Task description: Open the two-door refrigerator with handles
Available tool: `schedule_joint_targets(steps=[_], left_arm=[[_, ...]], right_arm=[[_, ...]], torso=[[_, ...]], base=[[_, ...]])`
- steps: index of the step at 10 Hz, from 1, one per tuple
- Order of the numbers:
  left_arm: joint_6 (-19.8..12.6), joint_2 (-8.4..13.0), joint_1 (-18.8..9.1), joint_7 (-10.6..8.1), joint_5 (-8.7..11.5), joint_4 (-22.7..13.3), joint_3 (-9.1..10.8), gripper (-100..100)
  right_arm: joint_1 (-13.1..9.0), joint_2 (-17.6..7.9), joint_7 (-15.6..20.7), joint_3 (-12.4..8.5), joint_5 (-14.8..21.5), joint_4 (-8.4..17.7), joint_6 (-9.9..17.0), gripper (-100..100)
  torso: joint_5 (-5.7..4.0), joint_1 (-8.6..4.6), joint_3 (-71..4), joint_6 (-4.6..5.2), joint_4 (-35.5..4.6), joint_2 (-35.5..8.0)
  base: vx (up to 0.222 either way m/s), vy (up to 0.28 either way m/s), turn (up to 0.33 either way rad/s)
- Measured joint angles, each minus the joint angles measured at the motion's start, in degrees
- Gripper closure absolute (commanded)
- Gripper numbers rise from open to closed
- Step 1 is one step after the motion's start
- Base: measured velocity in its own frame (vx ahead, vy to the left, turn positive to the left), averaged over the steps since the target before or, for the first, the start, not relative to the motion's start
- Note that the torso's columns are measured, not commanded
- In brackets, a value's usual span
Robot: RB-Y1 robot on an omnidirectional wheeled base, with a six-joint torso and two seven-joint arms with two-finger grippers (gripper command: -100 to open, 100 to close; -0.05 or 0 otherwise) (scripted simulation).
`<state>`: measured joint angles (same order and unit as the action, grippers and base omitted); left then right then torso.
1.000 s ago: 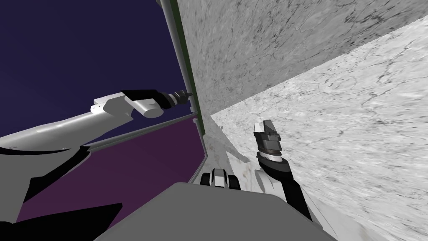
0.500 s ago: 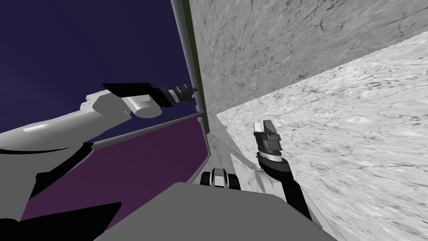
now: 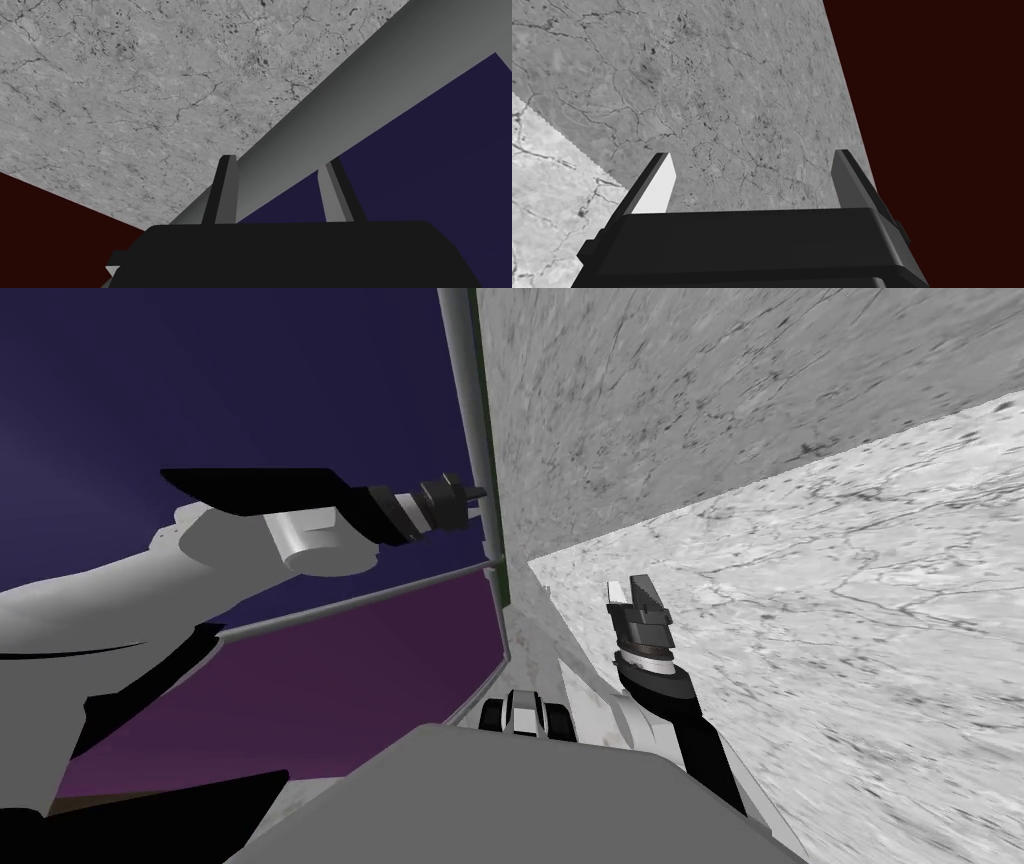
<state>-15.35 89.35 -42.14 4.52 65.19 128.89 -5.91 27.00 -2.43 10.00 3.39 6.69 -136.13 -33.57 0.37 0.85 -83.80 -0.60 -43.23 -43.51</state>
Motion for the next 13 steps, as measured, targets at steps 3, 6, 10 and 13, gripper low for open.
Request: schedule_joint_targets(steps=[3, 6, 10, 13], left_arm=[[-1.3, -1.9, -2.8, -1.31, 0.1, 3.2, -0.4, 100], [0.3, -0.9, -5.5, -1.56, 3.9, 6.4, -1.3, 100], [-0.8, -3.8, -11.5, -5.05, 5.7, 13.9, -0.86, 100], [4.2, 0.3, -10.1, -4.02, 11.5, 17.7, 1.9, 100]], right_arm=[[0.0, 0.0, 0.0, 0.0, 0.0, 0.0, 0.0, 0], [0.0, 0.0, 0.0, 0.0, 0.0, 0.0, 0.0, 0], [0.0, 0.0, 0.0, 0.0, 0.0, 0.0, 0.0, 0], [0.0, 0.0, 0.0, 0.0, 0.0, 0.0, 0.0, 0]], torso=[[-0.02, -0.05, 0.0, 0.08, 0.0, -0.1], [0.04, 0.07, -0.1, 0.15, 0.0, 0.1], [-0.09, -0.27, -0.5, 0.46, 0.4, 0.5], [-0.15, -0.44, -0.7, 0.43, 0.9, 1.2]], base=[[0.023, -0.01, 0.188], [0.027, -0.019, 0.221], [0.042, -0.025, 0.322], [0.018, -0.019, 0.248]])
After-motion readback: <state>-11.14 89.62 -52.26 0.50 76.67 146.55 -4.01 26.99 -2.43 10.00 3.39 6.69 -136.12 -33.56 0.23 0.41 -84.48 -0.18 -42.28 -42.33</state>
